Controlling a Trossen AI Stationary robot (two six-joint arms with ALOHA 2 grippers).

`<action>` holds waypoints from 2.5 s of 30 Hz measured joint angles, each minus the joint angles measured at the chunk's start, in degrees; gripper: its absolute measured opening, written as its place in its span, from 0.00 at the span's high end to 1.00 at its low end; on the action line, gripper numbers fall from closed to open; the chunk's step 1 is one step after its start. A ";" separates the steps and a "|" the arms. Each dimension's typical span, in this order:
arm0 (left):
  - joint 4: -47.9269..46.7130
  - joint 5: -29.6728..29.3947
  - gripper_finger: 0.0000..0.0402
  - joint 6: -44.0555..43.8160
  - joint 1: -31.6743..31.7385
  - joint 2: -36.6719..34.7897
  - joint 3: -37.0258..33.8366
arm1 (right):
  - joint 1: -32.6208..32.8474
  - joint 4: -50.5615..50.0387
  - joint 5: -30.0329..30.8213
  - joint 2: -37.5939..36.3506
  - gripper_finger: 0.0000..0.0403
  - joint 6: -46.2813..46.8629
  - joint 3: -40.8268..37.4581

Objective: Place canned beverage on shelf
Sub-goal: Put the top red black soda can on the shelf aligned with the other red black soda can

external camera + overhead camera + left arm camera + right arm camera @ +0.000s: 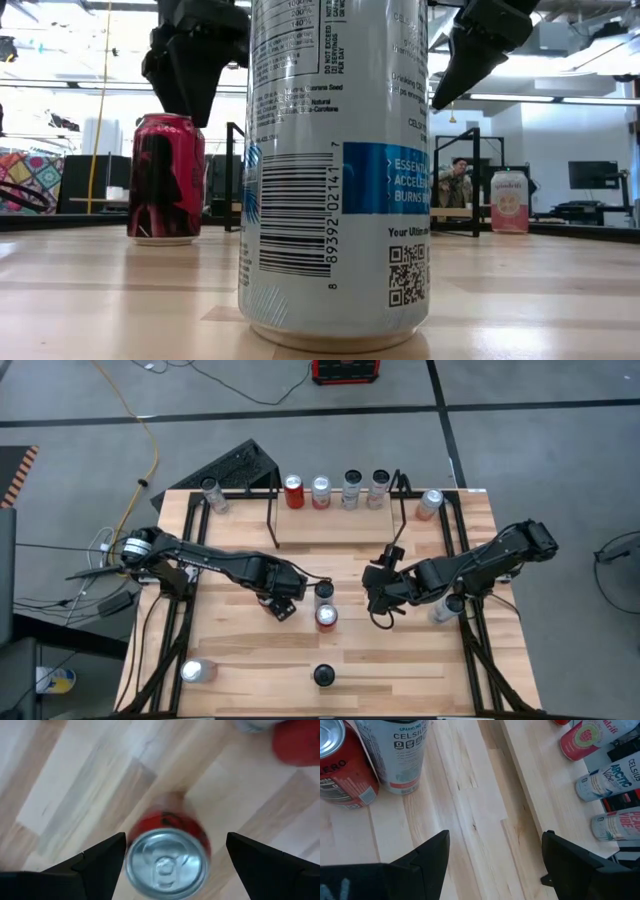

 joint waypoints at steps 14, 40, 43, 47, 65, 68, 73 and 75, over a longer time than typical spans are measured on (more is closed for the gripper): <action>2.79 2.06 0.17 -2.08 -1.38 -0.07 -9.17 | -0.13 0.02 0.00 0.00 0.28 -0.06 0.00; 7.31 2.60 0.26 8.44 3.57 -4.77 -12.70 | -0.39 1.35 -0.20 0.00 0.28 0.13 0.00; 7.74 3.69 0.25 9.45 3.72 -4.57 -12.70 | -0.39 1.42 -0.22 0.00 0.28 1.30 0.00; 9.61 3.67 0.24 13.87 4.03 -4.57 -12.70 | -0.19 1.40 -0.24 0.00 0.28 1.49 0.00; 14.41 7.64 0.18 47.67 3.52 -4.57 -12.68 | 0.05 1.31 -0.26 0.00 0.28 1.67 0.00; 14.40 7.78 0.18 46.26 3.54 -4.57 -12.66 | -0.38 1.31 -0.26 0.00 0.28 1.65 0.00; 14.37 7.89 0.18 45.18 3.56 -4.59 -12.66 | -0.39 1.31 -0.26 0.00 0.28 1.62 0.00; 14.34 7.92 0.18 44.24 3.56 -4.61 -12.61 | -0.39 1.31 -0.26 0.00 0.28 1.62 0.00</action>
